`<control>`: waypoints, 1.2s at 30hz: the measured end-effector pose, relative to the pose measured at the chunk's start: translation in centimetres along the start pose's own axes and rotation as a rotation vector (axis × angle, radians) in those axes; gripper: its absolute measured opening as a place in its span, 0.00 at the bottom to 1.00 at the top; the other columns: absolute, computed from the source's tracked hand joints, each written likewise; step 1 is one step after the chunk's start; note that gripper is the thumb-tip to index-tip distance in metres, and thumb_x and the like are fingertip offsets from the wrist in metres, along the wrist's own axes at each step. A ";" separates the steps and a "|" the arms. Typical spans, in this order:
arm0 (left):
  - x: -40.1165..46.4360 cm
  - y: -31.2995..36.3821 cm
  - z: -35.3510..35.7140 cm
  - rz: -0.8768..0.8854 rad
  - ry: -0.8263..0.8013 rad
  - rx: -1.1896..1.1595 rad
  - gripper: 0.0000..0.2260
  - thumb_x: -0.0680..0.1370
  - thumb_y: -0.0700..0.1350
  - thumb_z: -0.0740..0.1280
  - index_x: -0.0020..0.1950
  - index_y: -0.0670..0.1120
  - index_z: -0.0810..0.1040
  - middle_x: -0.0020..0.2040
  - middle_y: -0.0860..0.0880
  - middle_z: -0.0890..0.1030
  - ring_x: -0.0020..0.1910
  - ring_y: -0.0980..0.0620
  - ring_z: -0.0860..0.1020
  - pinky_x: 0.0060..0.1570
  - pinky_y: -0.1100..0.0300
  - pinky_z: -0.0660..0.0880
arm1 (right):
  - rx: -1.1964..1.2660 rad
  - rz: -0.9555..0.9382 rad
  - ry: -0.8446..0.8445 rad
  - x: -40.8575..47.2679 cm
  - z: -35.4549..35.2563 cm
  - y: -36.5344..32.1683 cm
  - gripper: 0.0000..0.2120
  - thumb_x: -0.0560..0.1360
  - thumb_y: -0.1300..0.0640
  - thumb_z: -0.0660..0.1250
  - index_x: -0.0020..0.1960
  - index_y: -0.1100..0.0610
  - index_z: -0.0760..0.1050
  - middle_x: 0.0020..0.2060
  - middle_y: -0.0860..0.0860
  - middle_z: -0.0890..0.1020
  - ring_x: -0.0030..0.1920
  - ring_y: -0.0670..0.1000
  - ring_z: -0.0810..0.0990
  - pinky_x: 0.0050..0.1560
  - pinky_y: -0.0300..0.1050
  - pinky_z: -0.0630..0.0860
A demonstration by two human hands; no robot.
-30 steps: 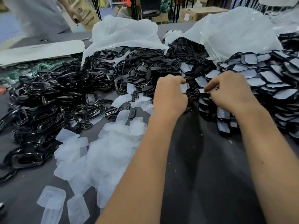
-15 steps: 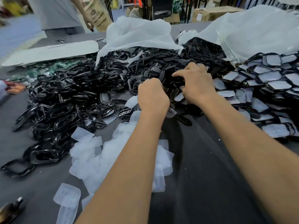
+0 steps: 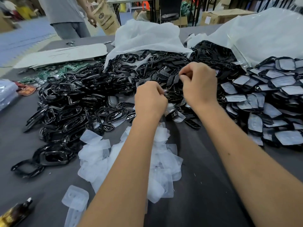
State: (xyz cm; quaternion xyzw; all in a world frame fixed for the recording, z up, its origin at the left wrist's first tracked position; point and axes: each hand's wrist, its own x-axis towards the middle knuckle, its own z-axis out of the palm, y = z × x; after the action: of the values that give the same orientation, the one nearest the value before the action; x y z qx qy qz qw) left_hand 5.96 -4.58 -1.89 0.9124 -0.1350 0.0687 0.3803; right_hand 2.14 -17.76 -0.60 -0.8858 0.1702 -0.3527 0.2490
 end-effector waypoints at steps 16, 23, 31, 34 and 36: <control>-1.8 -8.0 -7.0 -0.245 0.078 0.189 0.10 0.74 0.39 0.74 0.50 0.54 0.84 0.51 0.50 0.85 0.55 0.46 0.81 0.53 0.54 0.77 | 0.638 0.023 -0.434 -7.2 5.5 -5.2 0.03 0.77 0.62 0.74 0.50 0.56 0.82 0.38 0.48 0.88 0.40 0.42 0.86 0.46 0.41 0.80; -1.6 -8.7 -6.8 -0.139 0.212 0.025 0.09 0.82 0.41 0.67 0.57 0.49 0.85 0.44 0.52 0.81 0.43 0.53 0.76 0.43 0.64 0.67 | 0.973 0.270 -0.339 -7.0 5.1 -4.0 0.03 0.78 0.64 0.72 0.48 0.58 0.81 0.44 0.60 0.87 0.25 0.49 0.75 0.27 0.41 0.74; -1.8 -8.0 -6.0 -0.178 0.247 -0.357 0.08 0.82 0.40 0.62 0.49 0.49 0.80 0.43 0.48 0.83 0.43 0.45 0.83 0.46 0.47 0.81 | 1.143 0.369 -0.373 -6.8 4.8 -3.9 0.07 0.82 0.64 0.67 0.46 0.60 0.72 0.42 0.60 0.87 0.23 0.49 0.73 0.23 0.37 0.66; -2.2 -8.2 -5.6 -0.169 0.210 -0.435 0.08 0.80 0.40 0.64 0.51 0.50 0.81 0.43 0.44 0.84 0.42 0.42 0.84 0.48 0.42 0.83 | 1.148 0.346 -0.382 -6.9 4.5 -3.9 0.06 0.81 0.64 0.69 0.45 0.61 0.76 0.41 0.59 0.87 0.25 0.49 0.73 0.25 0.36 0.69; -2.4 -8.2 -5.4 -0.152 0.184 -0.444 0.11 0.77 0.40 0.64 0.53 0.53 0.82 0.41 0.43 0.84 0.35 0.46 0.81 0.42 0.46 0.82 | 1.138 0.349 -0.375 -6.9 4.6 -3.8 0.06 0.80 0.66 0.69 0.45 0.60 0.77 0.41 0.59 0.87 0.25 0.49 0.74 0.25 0.37 0.69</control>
State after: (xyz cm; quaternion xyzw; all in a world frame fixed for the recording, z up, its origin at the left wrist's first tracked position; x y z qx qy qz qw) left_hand 6.03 5.27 -4.20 0.8038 -0.0425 0.0915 0.5862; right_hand 1.10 -9.86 -5.02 -0.6204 0.0514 -0.1808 0.7614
